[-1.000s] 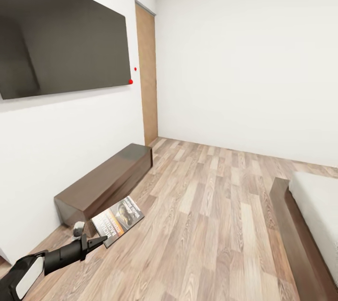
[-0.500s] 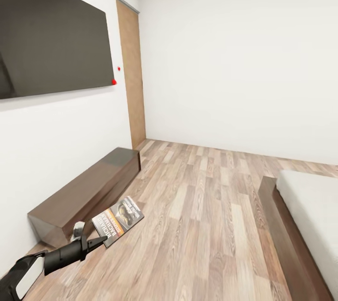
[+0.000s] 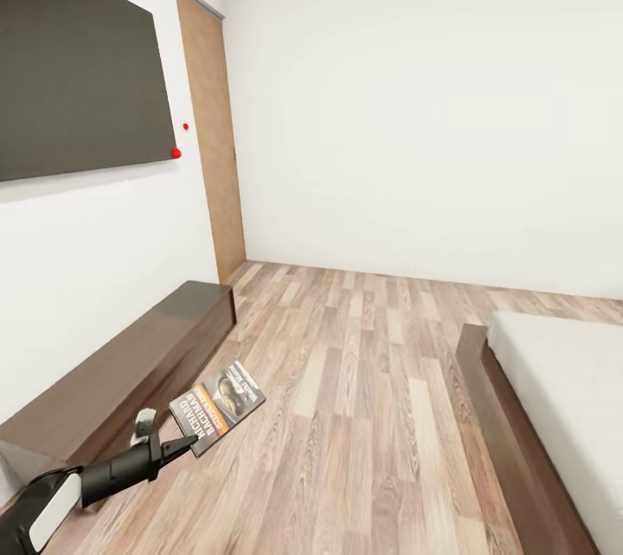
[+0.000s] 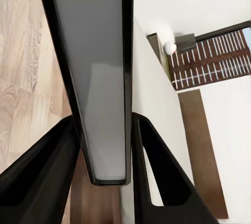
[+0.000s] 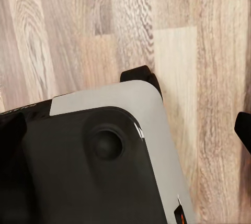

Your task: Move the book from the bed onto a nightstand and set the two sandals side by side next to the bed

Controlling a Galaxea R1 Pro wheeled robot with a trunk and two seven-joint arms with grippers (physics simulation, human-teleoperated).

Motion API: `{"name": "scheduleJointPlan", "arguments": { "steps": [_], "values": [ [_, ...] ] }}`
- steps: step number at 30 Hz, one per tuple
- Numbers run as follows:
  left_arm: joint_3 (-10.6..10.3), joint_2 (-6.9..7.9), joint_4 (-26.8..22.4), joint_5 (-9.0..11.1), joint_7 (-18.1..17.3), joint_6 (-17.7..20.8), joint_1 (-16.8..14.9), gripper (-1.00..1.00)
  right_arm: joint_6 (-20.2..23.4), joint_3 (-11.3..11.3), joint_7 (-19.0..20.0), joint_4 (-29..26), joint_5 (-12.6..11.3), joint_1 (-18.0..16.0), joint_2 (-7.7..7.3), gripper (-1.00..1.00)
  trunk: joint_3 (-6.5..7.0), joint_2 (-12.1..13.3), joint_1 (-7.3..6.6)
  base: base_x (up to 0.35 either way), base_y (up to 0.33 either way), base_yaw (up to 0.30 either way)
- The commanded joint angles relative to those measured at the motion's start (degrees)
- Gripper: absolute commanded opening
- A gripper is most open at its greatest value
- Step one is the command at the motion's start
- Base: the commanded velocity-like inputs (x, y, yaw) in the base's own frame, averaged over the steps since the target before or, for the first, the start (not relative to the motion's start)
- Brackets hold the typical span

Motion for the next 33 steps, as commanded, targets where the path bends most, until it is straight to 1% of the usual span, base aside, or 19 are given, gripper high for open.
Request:
{"name": "scheduleJointPlan", "arguments": {
  "steps": [1,11,29,33],
  "values": [
    [0.1,0.01,0.0,0.5,-0.1,0.6,0.0,-1.0,-0.2,0.5,0.4,0.2,-0.5,-0.1,0.02,1.0,-0.06,0.0,0.02,0.208,0.0,-0.169],
    [0.1,0.01,0.0,0.5,-0.1,0.6,0.0,-1.0,-0.3,0.5,0.4,0.2,-0.5,-0.1,0.09,1.0,-0.06,0.0,0.02,0.209,0.0,-0.158],
    [0.1,0.03,0.0,0.5,-0.1,0.6,0.0,-1.0,-0.4,0.6,0.3,0.2,-0.3,-0.1,0.11,1.0,-0.06,0.0,0.02,0.209,0.0,-0.017],
    [0.1,0.08,0.0,0.5,-0.3,0.6,0.0,-1.0,-0.4,0.7,0.3,0.2,-0.3,-0.1,0.11,1.0,-0.06,0.0,0.02,0.207,0.0,-0.09]
  ]
}}
